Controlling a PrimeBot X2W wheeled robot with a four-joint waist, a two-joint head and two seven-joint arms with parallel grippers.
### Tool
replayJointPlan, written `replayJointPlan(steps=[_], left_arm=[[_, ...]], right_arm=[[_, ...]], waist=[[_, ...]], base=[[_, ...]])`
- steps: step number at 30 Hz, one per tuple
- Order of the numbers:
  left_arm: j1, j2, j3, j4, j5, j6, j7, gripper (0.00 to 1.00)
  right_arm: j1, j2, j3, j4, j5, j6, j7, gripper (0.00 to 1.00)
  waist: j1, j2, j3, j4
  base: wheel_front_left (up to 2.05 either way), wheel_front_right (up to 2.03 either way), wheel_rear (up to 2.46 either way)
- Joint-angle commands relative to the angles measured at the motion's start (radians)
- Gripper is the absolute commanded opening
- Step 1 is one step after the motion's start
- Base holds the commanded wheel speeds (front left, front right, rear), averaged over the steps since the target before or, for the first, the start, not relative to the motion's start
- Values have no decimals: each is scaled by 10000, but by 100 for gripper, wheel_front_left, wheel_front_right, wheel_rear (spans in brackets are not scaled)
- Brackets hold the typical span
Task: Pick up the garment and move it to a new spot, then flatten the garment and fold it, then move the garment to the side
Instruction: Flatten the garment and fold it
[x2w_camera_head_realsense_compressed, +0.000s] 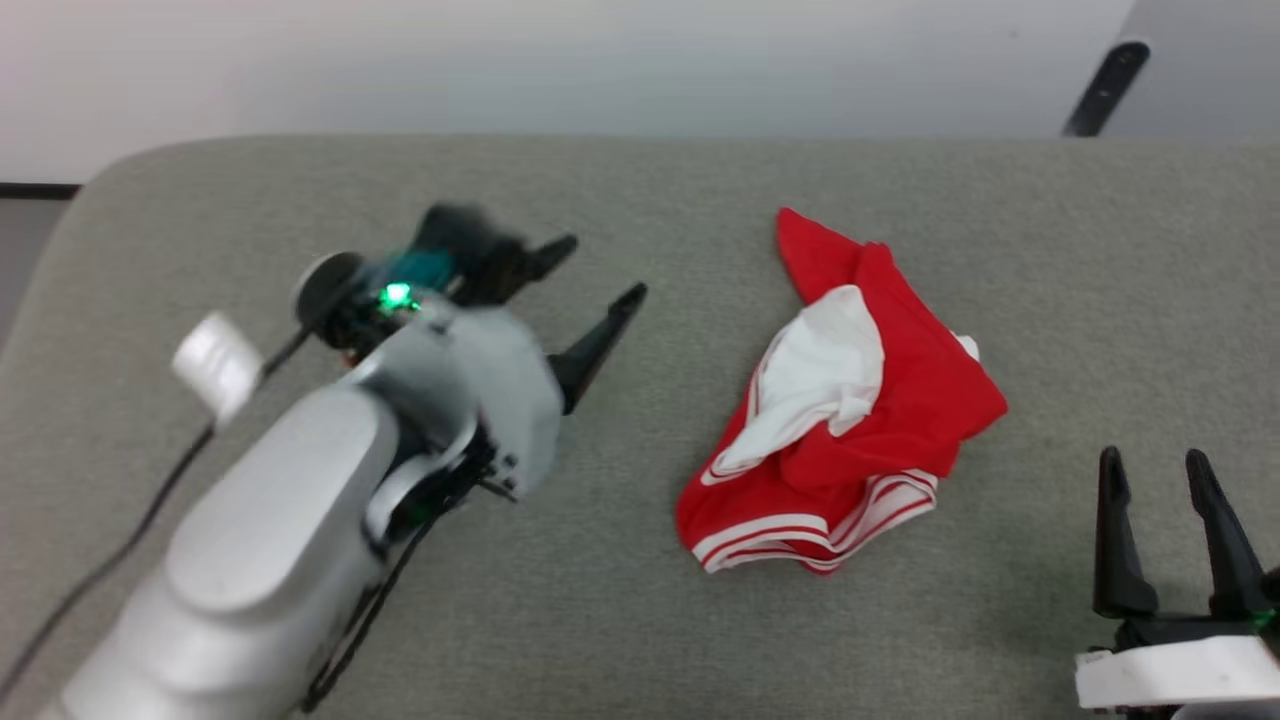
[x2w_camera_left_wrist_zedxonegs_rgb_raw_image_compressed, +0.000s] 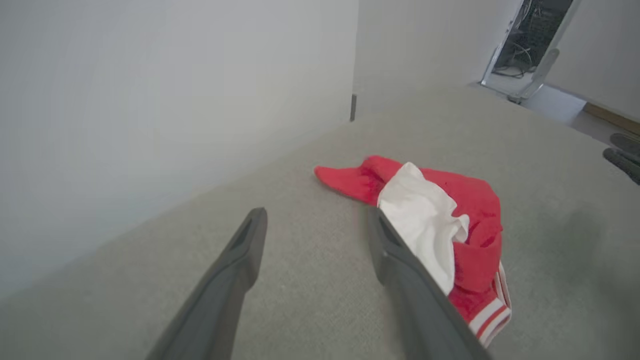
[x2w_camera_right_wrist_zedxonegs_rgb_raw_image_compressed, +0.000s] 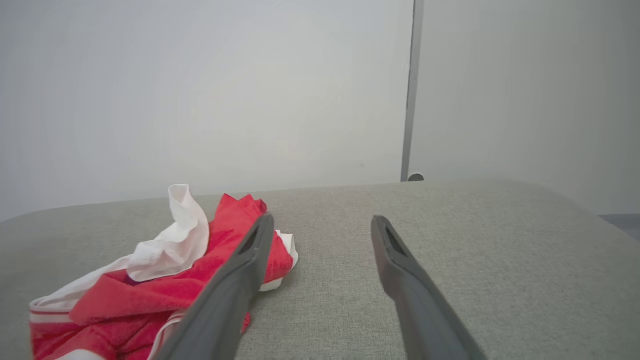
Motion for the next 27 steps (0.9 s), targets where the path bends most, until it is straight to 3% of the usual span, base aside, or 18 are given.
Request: replayJointPlan(steps=[1, 6, 11, 17, 27], left_arm=[[-575, 29, -692, 377, -927, 4, 1034, 100], [-1739, -7, -2245, 1106, -2854, 5, 3216, 100], [-2607, -263, -3221, 1588, -4110, 4, 4456, 100], [-3175, -575, -3867, 2005, -4678, 3, 4745, 100], [-3643, -752, -4756, 2624, -5192, 3, 4096, 100]], right_arm=[[-196, 5, 102, 136, 117, -15, -66, 100], [-509, 4, 221, 307, 287, -15, -89, 100], [-746, 5, 354, 312, 363, -15, -87, 100], [-901, 8, 530, 382, 472, -15, -89, 100], [-1038, 7, 667, 441, 681, -15, -90, 100]], waist=[[0, 0, 216, -306], [0, 0, 417, -630], [0, 0, 647, -950], [0, 0, 739, -1240], [0, 0, 878, -1619]], base=[[0, 0, 0], [0, 0, 0], [0, 0, 0], [0, 0, 0], [0, 0, 0]])
